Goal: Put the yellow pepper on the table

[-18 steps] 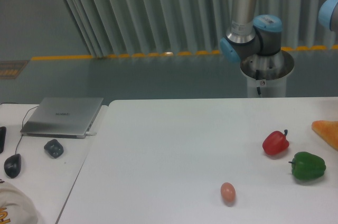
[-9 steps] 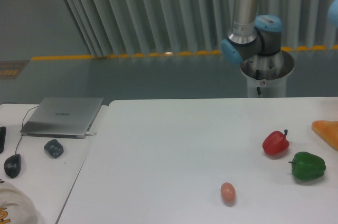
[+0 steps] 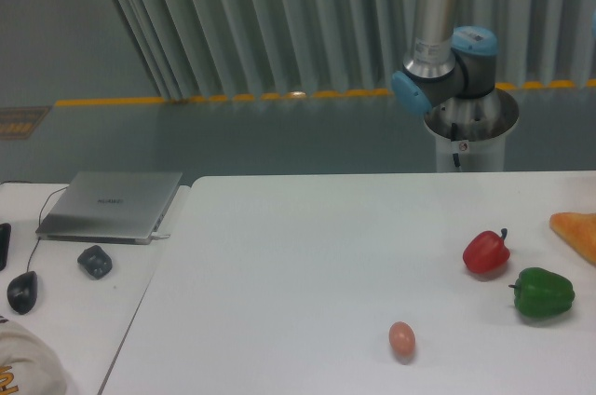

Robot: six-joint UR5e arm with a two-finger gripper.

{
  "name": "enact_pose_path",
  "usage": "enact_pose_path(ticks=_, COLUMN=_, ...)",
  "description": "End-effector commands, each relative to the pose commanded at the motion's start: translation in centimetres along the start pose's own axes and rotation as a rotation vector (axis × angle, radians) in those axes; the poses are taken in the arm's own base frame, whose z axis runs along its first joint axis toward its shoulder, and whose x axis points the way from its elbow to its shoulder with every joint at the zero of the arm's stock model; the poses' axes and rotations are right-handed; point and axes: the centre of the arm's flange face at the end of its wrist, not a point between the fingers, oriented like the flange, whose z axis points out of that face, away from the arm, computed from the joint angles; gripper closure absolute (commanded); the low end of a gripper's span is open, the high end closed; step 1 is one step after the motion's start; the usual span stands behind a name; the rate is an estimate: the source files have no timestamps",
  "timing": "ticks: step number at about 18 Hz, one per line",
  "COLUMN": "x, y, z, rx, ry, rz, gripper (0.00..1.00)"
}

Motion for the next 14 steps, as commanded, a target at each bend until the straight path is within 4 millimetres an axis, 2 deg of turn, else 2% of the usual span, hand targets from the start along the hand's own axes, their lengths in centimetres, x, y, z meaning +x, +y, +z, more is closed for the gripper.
enact_pose_path(ticks=4, x=-1.0, y=1.5, z=0.7, rx=0.039, ry=0.026, rz=-0.175, gripper=0.00)
enact_pose_path(ticks=7, x=-2.2, y=3.6, z=1.8, rx=0.096, ry=0.057, rz=-0.286, gripper=0.00)
enact_pose_path(ticks=10, x=-2.6, y=4.4, z=3.7, rx=0.125, ry=0.054, rz=-0.328, gripper=0.00)
enact_pose_path(ticks=14, x=-2.8, y=4.4, z=5.4, rx=0.139, ry=0.072, rz=-0.440, gripper=0.00)
